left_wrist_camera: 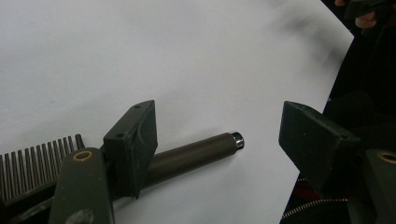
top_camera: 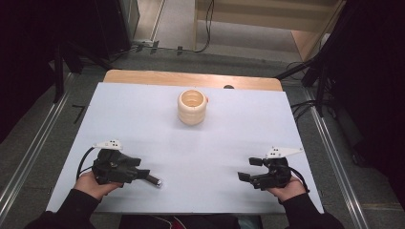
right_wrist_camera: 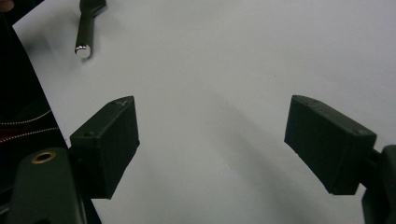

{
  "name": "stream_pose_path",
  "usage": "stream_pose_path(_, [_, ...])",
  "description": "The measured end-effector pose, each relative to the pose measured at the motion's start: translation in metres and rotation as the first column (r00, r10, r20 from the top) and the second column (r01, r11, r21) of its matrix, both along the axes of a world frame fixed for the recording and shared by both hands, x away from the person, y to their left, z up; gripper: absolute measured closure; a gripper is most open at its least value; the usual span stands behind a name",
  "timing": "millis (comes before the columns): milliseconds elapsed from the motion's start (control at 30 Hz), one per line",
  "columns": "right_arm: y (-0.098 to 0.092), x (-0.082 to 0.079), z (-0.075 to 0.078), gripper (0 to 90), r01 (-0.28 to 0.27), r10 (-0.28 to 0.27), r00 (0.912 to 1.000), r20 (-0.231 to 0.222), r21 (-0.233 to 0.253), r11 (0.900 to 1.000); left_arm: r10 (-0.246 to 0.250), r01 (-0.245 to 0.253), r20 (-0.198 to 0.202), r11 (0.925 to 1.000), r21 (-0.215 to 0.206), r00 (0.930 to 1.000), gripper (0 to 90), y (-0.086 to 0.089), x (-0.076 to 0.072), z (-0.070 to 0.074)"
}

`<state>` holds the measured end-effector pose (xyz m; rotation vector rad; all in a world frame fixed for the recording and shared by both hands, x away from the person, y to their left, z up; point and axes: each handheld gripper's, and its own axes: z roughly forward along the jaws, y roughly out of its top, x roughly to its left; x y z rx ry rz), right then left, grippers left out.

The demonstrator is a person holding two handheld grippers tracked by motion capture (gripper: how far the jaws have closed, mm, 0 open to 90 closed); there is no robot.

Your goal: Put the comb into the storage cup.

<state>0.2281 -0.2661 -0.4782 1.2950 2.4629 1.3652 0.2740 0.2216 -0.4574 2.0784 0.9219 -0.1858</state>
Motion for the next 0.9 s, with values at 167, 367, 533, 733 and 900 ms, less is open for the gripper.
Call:
stream_pose_path(167, [-0.0001, 0.0, 0.0001, 15.7, 0.003, -0.003, 1.0, 0.001, 0.0, 1.0, -0.002, 0.002, 0.0, 1.0, 0.004, 1.0, 28.3, -0.0002, 0.0001, 0.0002])
stream_pose_path(367, [-0.0006, 0.0001, 0.0, 15.7, 0.007, -0.007, 1.0, -0.003, 0.0, 1.0, -0.002, 0.002, 0.001, 1.0, 0.005, 1.0, 28.3, -0.0007, -0.0003, 0.0003])
stream_pose_path(533, [0.0, 0.0, -0.0002, 15.7, 0.006, -0.006, 1.0, -0.005, -0.001, 1.0, -0.006, 0.006, 0.001, 0.9999, 0.008, 1.0, 28.3, -0.0008, -0.0003, 0.0003])
stream_pose_path(733, [0.0, 0.0001, -0.0006, 15.7, 0.005, -0.005, 1.0, -0.008, -0.007, 1.0, -0.003, 0.003, 0.001, 1.0, 0.008, 1.0, 28.3, -0.0009, -0.0003, 0.0003])
stream_pose_path(900, [-0.0002, 0.0001, -0.0007, 15.7, 0.003, -0.003, 1.0, -0.007, -0.009, 1.0, -0.004, 0.004, 0.005, 0.9998, 0.019, 1.0, 28.5, -0.0004, -0.0002, 0.0005])
